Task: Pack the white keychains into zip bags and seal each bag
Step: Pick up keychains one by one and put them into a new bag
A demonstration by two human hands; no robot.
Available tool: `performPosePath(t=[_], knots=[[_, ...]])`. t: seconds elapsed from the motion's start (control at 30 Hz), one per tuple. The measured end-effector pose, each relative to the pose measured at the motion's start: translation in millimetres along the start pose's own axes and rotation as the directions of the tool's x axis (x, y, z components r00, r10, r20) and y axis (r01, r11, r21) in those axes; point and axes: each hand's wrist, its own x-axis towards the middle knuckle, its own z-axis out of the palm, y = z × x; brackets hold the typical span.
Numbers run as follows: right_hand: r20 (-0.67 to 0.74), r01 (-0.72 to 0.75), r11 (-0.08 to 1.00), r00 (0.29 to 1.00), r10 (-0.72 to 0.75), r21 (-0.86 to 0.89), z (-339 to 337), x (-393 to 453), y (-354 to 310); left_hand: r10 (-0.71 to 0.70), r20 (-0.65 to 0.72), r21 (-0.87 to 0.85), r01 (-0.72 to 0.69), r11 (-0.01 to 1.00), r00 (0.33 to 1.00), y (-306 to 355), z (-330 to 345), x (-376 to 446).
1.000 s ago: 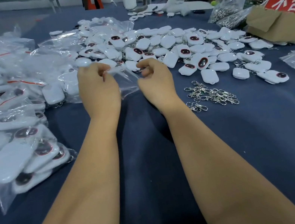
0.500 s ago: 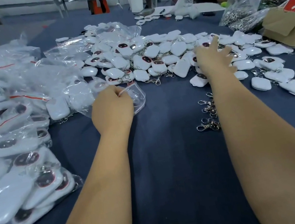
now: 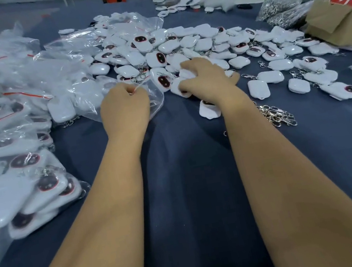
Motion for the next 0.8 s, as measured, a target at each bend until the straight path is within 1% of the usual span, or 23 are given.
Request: performPosePath(t=[0.07, 0.13, 0.2, 0.23, 0.27, 0.3, 0.33, 0.4, 0.47, 0.5, 0.57, 0.6, 0.63, 0.67, 0.7, 0.73, 0.8], knots=[[-0.048, -0.017, 0.999, 0.999, 0.018, 0.029, -2.3, -6.6, 3.8, 0.029, -0.015, -0.019, -0.03, 0.999, 0.999, -2.3, -2.4, -2.4], [-0.121, -0.022, 0.999, 0.993, 0.018, -0.028, -4.4, -11.5, 4.4, 0.076, -0.044, -0.026, -0.077, 0.997, 0.996, -5.3, -3.6, -3.1], [-0.215, -0.02, 0.993, 0.977, -0.006, -0.117, -6.1, -14.6, 2.5, 0.117, -0.092, 0.007, -0.117, 0.993, 0.989, -7.0, -3.7, -3.1], [-0.258, -0.011, 0.991, 0.966, -0.024, -0.131, -6.0, -16.4, 0.6, 0.132, -0.11, 0.027, -0.13, 0.991, 0.985, -6.3, -4.2, -4.1], [-0.294, 0.012, 0.995, 0.955, -0.04, -0.097, -5.0, -18.0, -1.9, 0.158, -0.119, 0.052, -0.152, 0.987, 0.98, -5.4, -4.7, -5.0], [-0.326, 0.048, 0.999, 0.944, -0.047, -0.003, -3.7, -21.0, -5.7, 0.195, -0.116, 0.088, -0.186, 0.979, 0.974, -4.7, -4.9, -5.4], [-0.353, 0.097, 0.986, 0.935, -0.043, 0.137, -2.5, -24.2, -10.8, 0.232, -0.097, 0.126, -0.22, 0.967, 0.968, -4.7, -4.7, -4.9], [-0.374, 0.2, 0.886, 0.927, -0.033, 0.419, 0.3, -29.4, -25.2, 0.253, -0.03, 0.143, -0.246, 0.959, 0.967, -6.2, -4.2, -3.4], [-0.338, 0.225, 0.747, 0.941, 0.0, 0.626, 9.3, -33.0, -42.7, 0.227, 0.05, 0.123, -0.231, 0.965, 0.973, -8.1, -2.7, -1.5], [-0.292, 0.196, 0.663, 0.956, 0.036, 0.723, 16.2, -35.2, -50.7, 0.212, 0.08, 0.137, -0.221, 0.966, 0.974, -9.2, -1.5, -0.4], [-0.127, 0.062, 0.48, 0.986, 0.104, 0.875, 31.9, -41.0, -61.9, 0.18, 0.127, 0.212, -0.204, 0.956, 0.975, -10.5, 1.5, 2.1], [-0.036, -0.012, 0.422, 0.994, 0.107, 0.907, 39.4, -44.7, -64.2, 0.157, 0.136, 0.253, -0.188, 0.949, 0.978, -10.2, 2.3, 3.6], [0.028, -0.064, 0.407, 0.995, 0.094, 0.911, 45.3, -47.9, -64.2, 0.126, 0.135, 0.283, -0.16, 0.946, 0.983, -8.8, 2.5, 4.9], [0.057, -0.085, 0.415, 0.995, 0.08, 0.906, 49.6, -48.9, -62.1, 0.09, 0.132, 0.298, -0.126, 0.946, 0.987, -7.0, 2.9, 6.4], [0.054, -0.08, 0.425, 0.996, 0.073, 0.902, 51.4, -49.0, -59.4, 0.06, 0.128, 0.296, -0.096, 0.95, 0.99, -5.2, 3.7, 7.9], [0.026, -0.054, 0.437, 0.997, 0.069, 0.898, 51.0, -47.9, -56.6, 0.036, 0.118, 0.287, -0.069, 0.956, 0.992, -3.4, 5.2, 9.0], [-0.061, 0.026, 0.499, 0.997, 0.054, 0.866, 49.3, -45.6, -50.8, 0.011, 0.081, 0.266, -0.032, 0.963, 0.997, -0.3, 8.5, 8.5]])
